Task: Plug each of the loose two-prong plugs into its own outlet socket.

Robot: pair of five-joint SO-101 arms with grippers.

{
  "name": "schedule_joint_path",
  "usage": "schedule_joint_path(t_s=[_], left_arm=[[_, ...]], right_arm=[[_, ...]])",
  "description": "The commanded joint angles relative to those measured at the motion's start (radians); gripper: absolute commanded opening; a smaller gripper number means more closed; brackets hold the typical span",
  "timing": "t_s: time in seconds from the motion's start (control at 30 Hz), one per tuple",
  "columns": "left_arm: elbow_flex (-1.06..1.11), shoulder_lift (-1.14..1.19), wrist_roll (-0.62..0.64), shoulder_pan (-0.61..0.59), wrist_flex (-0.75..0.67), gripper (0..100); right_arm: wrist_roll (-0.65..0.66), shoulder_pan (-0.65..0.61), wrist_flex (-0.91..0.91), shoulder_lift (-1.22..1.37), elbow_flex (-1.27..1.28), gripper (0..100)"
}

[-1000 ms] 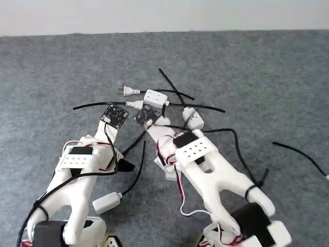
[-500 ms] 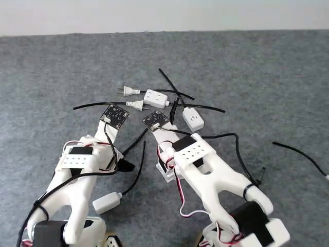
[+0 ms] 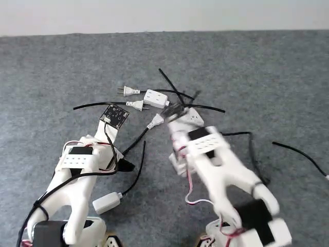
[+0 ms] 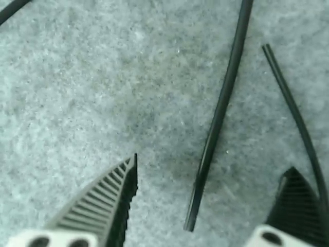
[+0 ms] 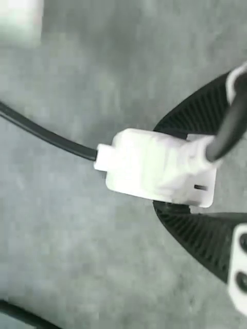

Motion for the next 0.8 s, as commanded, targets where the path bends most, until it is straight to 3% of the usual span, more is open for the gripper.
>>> schedule_joint_path(t_s=[0.0, 0.13, 0.3, 0.47, 0.67, 0.77], left_arm=[[-0.008, -0.029, 0.049, -0.008, -0.046, 40], [-0.008, -0.021, 0.104, -0.008, -0.074, 40], [-0.008, -0.02, 0.157, -0.008, -0.106, 40], [-0.007, -0.018, 0.176, -0.008, -0.109, 40], [-0.005, -0.018, 0.176, -0.008, -0.106, 40], [-0.004, -0.018, 0.176, -0.008, -0.104, 40]], right_arm=[[0.011, 0.199, 0.005, -0.186, -0.009, 0.9], [0.034, 0.483, 0.007, -0.325, 0.015, 0.9], [0.204, 0.885, -0.004, -0.38, 0.015, 1.1], [0.345, 1.236, -0.186, -0.325, 0.02, 1.2], [0.446, 1.399, -0.421, -0.13, 0.02, 1.3], [0.477, 1.429, -0.495, -0.028, 0.02, 7.6]])
